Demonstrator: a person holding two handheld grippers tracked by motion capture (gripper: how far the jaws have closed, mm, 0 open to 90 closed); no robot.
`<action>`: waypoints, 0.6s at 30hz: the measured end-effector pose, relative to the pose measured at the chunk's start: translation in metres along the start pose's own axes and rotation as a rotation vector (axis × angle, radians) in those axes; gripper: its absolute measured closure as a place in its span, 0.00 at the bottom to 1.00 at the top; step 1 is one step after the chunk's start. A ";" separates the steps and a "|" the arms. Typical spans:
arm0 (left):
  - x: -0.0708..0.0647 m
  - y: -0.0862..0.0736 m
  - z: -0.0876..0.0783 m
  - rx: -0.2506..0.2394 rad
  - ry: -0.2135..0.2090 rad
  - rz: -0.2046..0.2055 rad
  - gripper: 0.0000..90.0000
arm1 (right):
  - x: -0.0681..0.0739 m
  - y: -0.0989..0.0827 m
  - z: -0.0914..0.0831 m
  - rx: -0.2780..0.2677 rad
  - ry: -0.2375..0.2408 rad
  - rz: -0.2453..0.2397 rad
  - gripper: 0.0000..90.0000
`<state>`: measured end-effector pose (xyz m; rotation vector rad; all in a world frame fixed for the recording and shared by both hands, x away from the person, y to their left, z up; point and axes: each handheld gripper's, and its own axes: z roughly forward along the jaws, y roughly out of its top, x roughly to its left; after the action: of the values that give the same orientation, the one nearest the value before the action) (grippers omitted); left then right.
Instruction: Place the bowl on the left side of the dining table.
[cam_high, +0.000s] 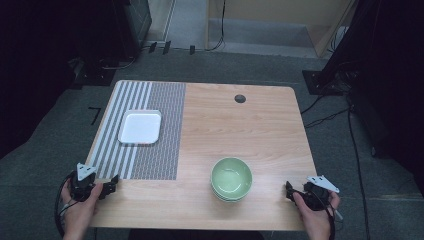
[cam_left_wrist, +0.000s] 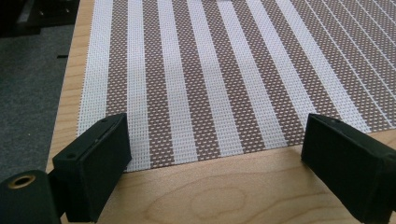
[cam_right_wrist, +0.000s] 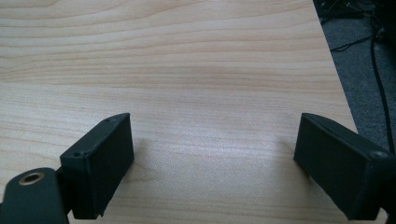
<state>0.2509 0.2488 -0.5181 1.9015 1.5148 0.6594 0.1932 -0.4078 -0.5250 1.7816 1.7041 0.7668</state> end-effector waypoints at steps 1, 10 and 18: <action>0.000 0.000 0.000 0.000 0.000 0.000 0.09 | 0.000 0.000 0.000 0.000 0.000 0.000 0.13; -0.001 0.000 0.000 0.000 0.005 -0.006 0.09 | 0.000 0.002 -0.001 -0.016 0.025 0.070 0.15; -0.001 0.000 0.000 0.000 0.009 -0.008 0.09 | 0.009 0.013 -0.012 -0.052 0.036 0.083 0.16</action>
<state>0.2509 0.2478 -0.5180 1.8940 1.5269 0.6655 0.1940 -0.3992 -0.5069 1.8223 1.6264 0.8756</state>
